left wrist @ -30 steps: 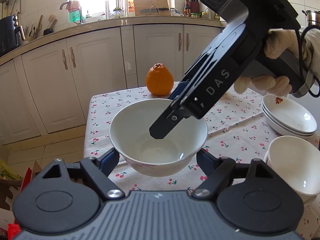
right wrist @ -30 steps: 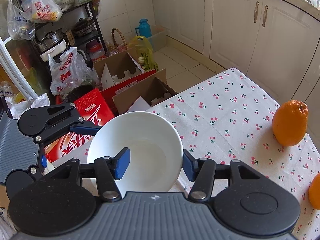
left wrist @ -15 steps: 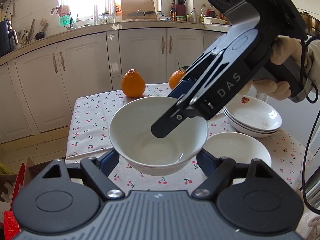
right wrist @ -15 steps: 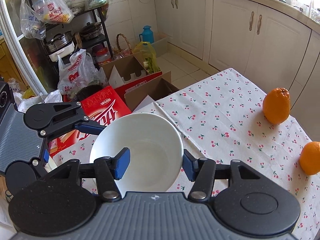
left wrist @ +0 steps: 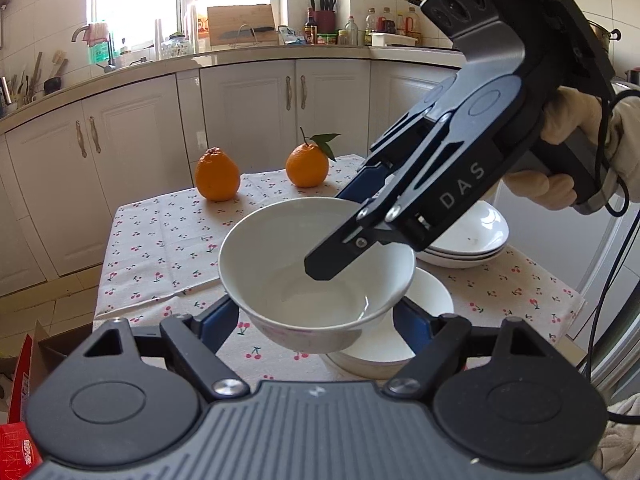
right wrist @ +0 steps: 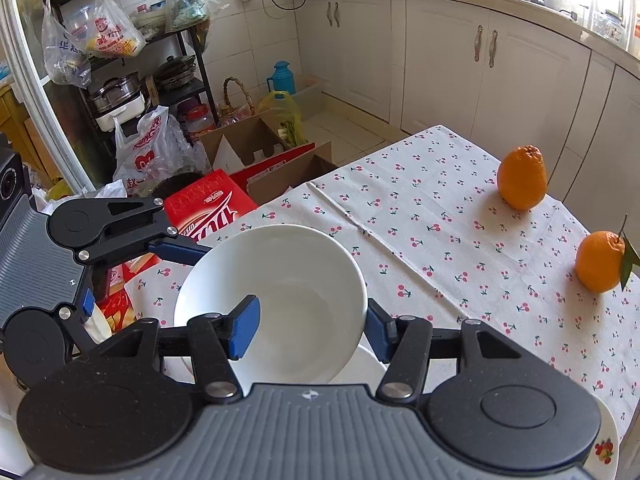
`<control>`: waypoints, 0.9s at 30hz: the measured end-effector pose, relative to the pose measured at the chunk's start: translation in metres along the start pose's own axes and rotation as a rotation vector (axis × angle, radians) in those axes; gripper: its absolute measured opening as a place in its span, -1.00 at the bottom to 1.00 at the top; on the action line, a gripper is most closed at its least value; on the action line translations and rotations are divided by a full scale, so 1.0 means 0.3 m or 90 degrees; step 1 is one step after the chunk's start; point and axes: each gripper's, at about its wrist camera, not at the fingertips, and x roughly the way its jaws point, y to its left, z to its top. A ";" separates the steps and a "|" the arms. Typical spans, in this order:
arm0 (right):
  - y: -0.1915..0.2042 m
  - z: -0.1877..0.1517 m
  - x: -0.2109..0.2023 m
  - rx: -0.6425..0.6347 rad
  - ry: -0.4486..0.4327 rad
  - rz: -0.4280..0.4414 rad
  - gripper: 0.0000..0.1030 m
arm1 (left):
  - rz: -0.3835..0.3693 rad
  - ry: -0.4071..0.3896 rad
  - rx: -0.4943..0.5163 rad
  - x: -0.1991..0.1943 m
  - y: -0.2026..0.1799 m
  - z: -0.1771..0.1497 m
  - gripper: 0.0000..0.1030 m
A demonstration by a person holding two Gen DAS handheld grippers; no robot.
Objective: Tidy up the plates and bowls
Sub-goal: 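Lift the nested bowls with the right gripper and carry them over the third bowl, then lower the nested bowls into the third bowl and open the right gripper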
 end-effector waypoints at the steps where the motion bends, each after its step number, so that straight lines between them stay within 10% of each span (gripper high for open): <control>1: -0.003 -0.012 -0.009 0.003 -0.001 -0.003 0.20 | -0.005 0.001 0.001 0.003 -0.012 0.000 0.63; 27: -0.067 -0.174 -0.028 0.054 0.011 -0.017 0.21 | -0.047 0.045 -0.008 0.081 -0.112 -0.015 0.63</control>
